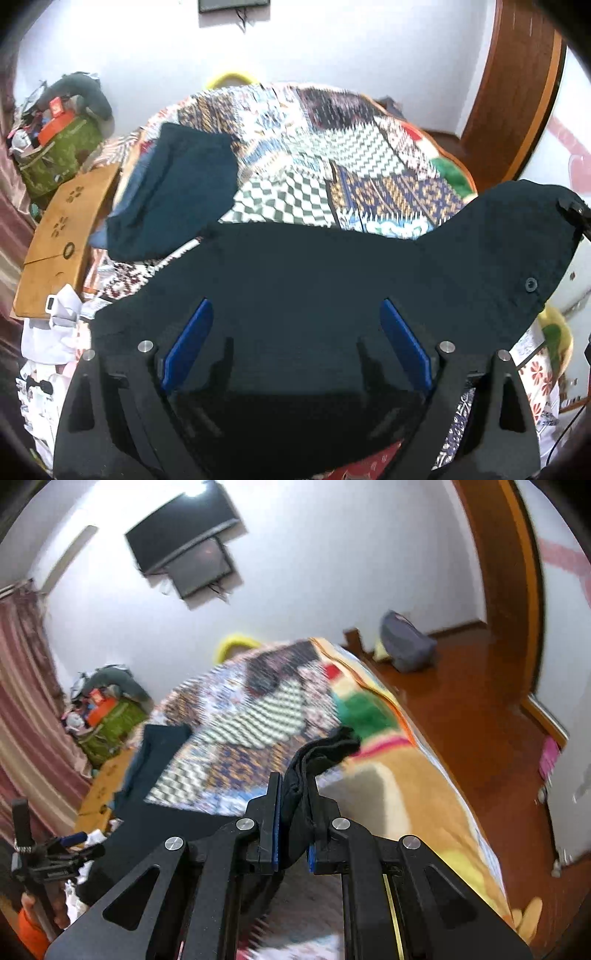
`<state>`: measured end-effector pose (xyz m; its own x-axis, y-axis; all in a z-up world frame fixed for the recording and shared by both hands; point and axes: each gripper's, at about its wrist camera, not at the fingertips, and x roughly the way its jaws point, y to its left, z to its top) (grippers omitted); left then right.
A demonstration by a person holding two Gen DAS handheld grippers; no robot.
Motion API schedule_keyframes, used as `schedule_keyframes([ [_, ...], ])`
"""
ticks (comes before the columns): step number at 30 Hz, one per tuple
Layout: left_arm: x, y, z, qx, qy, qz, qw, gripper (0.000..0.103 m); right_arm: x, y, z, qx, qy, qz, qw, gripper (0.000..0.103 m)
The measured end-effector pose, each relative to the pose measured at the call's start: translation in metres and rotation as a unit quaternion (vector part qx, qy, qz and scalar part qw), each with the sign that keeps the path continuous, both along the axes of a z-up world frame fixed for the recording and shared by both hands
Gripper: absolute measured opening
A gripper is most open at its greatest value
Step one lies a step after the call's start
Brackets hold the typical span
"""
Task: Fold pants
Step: 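Hold the trousers with the left gripper while the right gripper lifts and folds the leg end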
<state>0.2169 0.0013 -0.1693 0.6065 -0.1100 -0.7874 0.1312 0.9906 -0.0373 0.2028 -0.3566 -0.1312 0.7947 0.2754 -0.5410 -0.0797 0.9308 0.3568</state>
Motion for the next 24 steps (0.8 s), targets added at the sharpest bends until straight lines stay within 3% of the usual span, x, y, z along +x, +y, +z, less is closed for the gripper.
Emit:
schedule_keyframes([
  [9, -0.027, 0.042, 0.030, -0.019, -0.048, 0.033, 0.9982, 0.093, 0.038, 0.083, 0.045, 0.007, -0.043, 0.079, 0.996, 0.009],
  [14, -0.043, 0.068, 0.035, -0.033, -0.057, 0.057, 0.9962, 0.094, 0.057, 0.140, 0.051, 0.006, -0.047, 0.129, 0.991, 0.009],
  [19, -0.057, 0.090, 0.033, -0.035, -0.056, 0.081, 0.9945, 0.095, 0.061, 0.210, 0.026, -0.003, -0.021, 0.204, 0.979, 0.009],
  [24, -0.071, 0.106, 0.027, -0.024, -0.051, 0.099, 0.9934, 0.095, 0.047, 0.271, -0.022, -0.029, 0.031, 0.283, 0.958, 0.009],
])
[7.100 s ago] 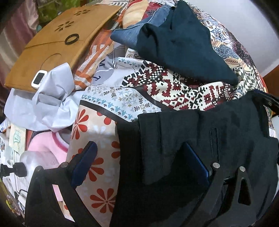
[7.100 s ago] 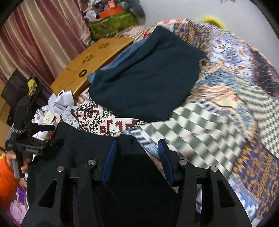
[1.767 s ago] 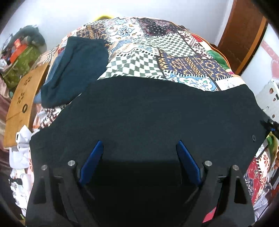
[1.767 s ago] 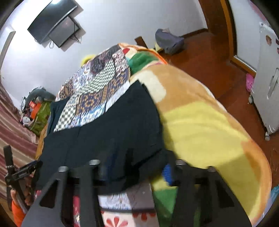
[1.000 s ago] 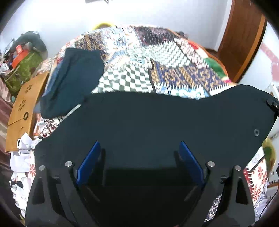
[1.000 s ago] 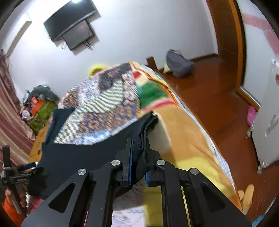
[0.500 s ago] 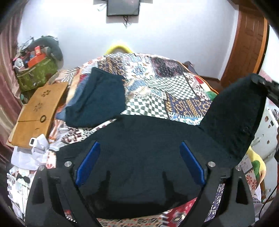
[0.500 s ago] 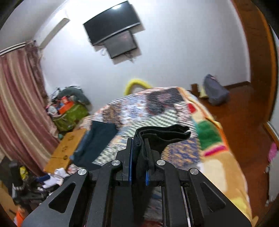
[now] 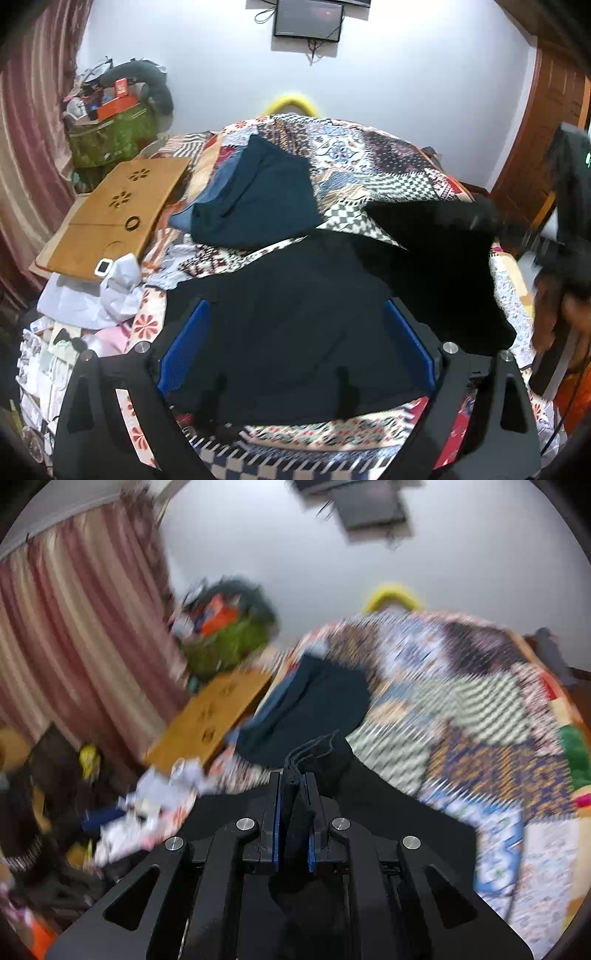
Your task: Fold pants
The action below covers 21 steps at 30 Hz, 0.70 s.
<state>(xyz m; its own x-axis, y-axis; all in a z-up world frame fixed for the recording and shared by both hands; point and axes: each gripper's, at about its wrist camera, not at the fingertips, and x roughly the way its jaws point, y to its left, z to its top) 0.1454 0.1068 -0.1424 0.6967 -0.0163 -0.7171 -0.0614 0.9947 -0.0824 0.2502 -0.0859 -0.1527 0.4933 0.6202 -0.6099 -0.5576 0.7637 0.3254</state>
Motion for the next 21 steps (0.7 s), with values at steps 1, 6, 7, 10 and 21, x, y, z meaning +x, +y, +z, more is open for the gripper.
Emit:
schedule_keyframes([
  [1, -0.002, 0.002, -0.001, 0.000, 0.001, 0.001, 1.0000, 0.095, -0.004, 0.008, -0.010, -0.009, 0.008, 0.013, 1.000, 0.009],
  [6, -0.007, 0.010, -0.011, 0.002, 0.010, 0.007, 0.9999, 0.095, -0.026, 0.032, -0.055, -0.058, 0.039, 0.072, 0.995, 0.010],
  [7, -0.008, 0.010, -0.013, 0.002, 0.014, 0.007, 0.9999, 0.095, -0.028, 0.035, -0.060, -0.067, 0.044, 0.081, 0.993, 0.011],
  [10, -0.004, 0.009, -0.018, -0.001, 0.022, 0.006, 0.9997, 0.095, -0.033, 0.037, -0.072, -0.087, 0.065, 0.103, 0.989, 0.021],
  [21, 0.021, -0.019, -0.004, 0.008, 0.020, -0.033, 0.9992, 0.095, -0.041, -0.013, -0.029, -0.083, 0.025, 0.077, 0.993, 0.047],
])
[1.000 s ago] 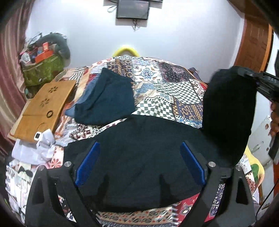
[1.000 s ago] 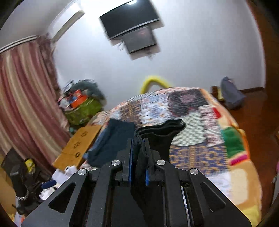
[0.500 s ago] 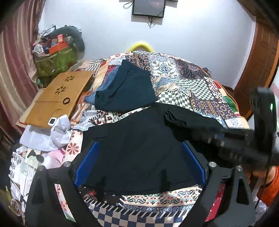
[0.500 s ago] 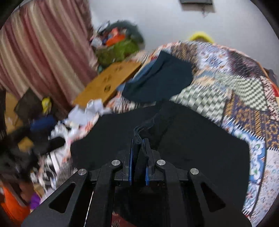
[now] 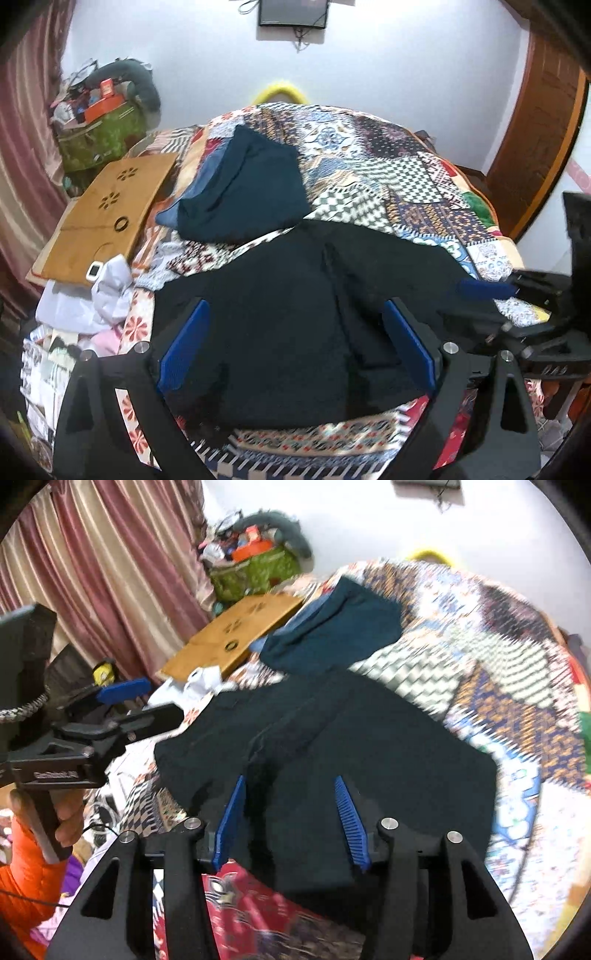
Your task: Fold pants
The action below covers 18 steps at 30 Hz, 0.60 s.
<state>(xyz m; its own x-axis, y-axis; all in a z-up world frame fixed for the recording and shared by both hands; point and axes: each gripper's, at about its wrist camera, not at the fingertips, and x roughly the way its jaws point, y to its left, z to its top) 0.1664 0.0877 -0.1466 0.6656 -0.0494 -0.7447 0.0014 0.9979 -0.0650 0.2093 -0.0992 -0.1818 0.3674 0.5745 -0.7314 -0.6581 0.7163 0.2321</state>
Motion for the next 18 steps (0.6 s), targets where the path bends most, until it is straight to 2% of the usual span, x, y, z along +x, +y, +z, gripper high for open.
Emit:
schedule_keyframes([
  [6, 0.028, -0.024, 0.014, -0.003, -0.007, -0.037, 0.9993, 0.098, 0.017, -0.035, 0.034, 0.019, -0.049, -0.041, 0.998, 0.049],
  [9, 0.043, -0.036, 0.017, 0.000, -0.006, -0.054, 0.9985, 0.099, 0.028, -0.045, 0.040, 0.018, -0.068, -0.056, 0.996, 0.051],
  [13, 0.067, -0.055, 0.013, 0.019, 0.003, -0.074, 0.9970, 0.100, 0.043, -0.057, 0.036, 0.015, -0.069, -0.073, 0.995, 0.055],
  [18, 0.096, -0.072, -0.015, 0.026, 0.047, -0.097, 0.9939, 0.101, 0.061, -0.060, 0.012, 0.000, -0.049, -0.074, 0.996, 0.055],
])
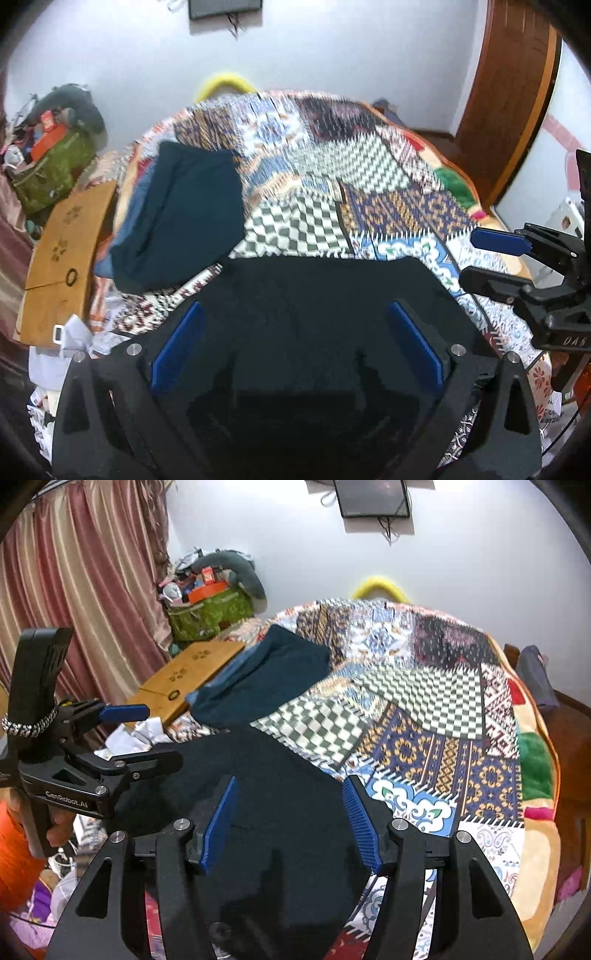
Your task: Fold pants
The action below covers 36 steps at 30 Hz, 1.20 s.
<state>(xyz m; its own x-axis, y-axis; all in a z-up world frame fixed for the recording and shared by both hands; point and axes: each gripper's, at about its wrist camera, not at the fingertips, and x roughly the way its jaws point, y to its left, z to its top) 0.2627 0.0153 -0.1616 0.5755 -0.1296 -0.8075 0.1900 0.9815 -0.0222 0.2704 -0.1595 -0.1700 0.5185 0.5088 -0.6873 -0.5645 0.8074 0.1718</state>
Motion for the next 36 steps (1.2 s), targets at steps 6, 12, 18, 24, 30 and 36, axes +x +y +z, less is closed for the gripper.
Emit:
schedule_keyframes([
  [6, 0.025, -0.009, -0.048, 0.014, 0.069, -0.005, 0.9975, 0.101, 0.019, 0.004, -0.047, -0.026, 0.061, 0.010, 0.998, 0.055],
  [12, 0.028, -0.003, -0.086, 0.030, 0.124, 0.000, 0.9918, 0.101, 0.021, -0.002, -0.087, -0.046, 0.126, 0.018, 0.991, 0.055],
  [18, 0.012, 0.000, -0.085, 0.030, 0.111, 0.006, 0.9934, 0.102, 0.003, -0.024, -0.089, -0.029, 0.140, 0.008, 0.990, 0.055],
  [24, -0.007, 0.000, -0.079, 0.048, 0.090, 0.007, 0.9947, 0.103, -0.017, -0.044, -0.089, -0.015, 0.152, -0.015, 0.988, 0.055],
  [30, -0.026, 0.012, -0.073, 0.029, 0.087, 0.023, 0.9955, 0.103, -0.043, -0.059, -0.087, -0.025, 0.154, -0.028, 0.987, 0.055],
  [36, -0.052, 0.020, -0.063, 0.041, 0.054, 0.038, 0.9970, 0.103, -0.063, -0.066, -0.084, -0.037, 0.140, -0.046, 0.988, 0.055],
])
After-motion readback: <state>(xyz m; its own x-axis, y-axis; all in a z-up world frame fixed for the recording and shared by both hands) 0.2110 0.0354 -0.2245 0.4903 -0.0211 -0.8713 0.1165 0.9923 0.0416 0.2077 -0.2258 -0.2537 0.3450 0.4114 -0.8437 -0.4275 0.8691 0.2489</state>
